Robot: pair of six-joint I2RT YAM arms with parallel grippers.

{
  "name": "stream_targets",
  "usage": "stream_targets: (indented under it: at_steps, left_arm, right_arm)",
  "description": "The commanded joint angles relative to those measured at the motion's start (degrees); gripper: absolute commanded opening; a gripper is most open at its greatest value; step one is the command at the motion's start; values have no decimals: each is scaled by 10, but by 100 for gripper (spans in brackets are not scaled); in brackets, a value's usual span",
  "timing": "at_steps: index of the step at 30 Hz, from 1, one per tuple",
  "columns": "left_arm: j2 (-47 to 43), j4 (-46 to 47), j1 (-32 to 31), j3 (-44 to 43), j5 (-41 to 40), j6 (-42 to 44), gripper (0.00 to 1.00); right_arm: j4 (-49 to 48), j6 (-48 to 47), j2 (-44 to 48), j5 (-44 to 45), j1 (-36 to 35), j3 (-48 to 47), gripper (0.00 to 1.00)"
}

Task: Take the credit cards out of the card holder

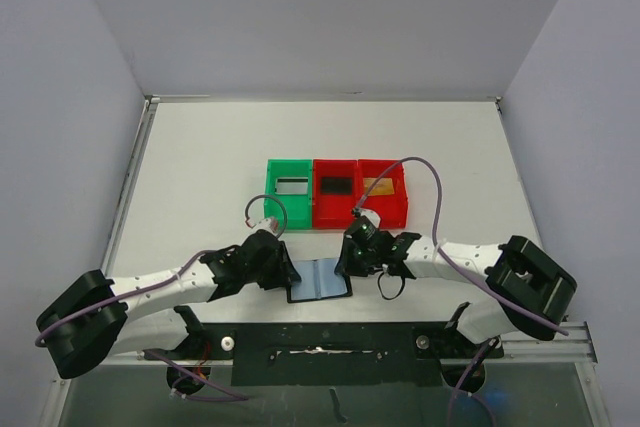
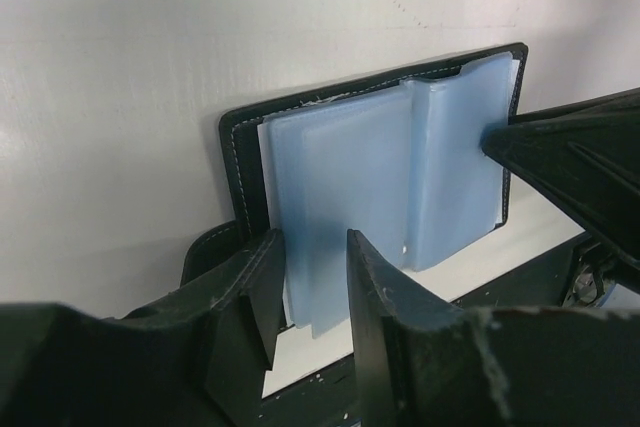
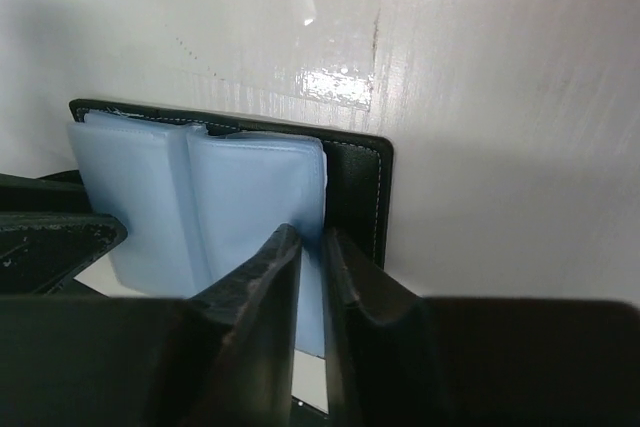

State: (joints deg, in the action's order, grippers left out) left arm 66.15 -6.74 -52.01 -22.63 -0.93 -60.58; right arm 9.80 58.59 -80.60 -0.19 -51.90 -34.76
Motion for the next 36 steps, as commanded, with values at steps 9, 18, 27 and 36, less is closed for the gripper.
stream_targets:
  at_steps: [9, 18, 27, 36]
  left_arm:
    - [22, 51, -5, 15, 31, -2, 24]
    - [8, 61, -6, 15, 32, -7, 23]
    - [6, 21, -5, 5, 15, -3, 29]
    - [39, 67, -9, -12, 45, 6, 16]
  right_arm:
    - [-120, 5, -29, -111, -12, -16, 8]
    - [-96, 22, -48, -95, -13, -23, 11]
    - [43, 4, 9, 11, -15, -41, 38]
    - [10, 8, -67, -37, -33, -37, 22]
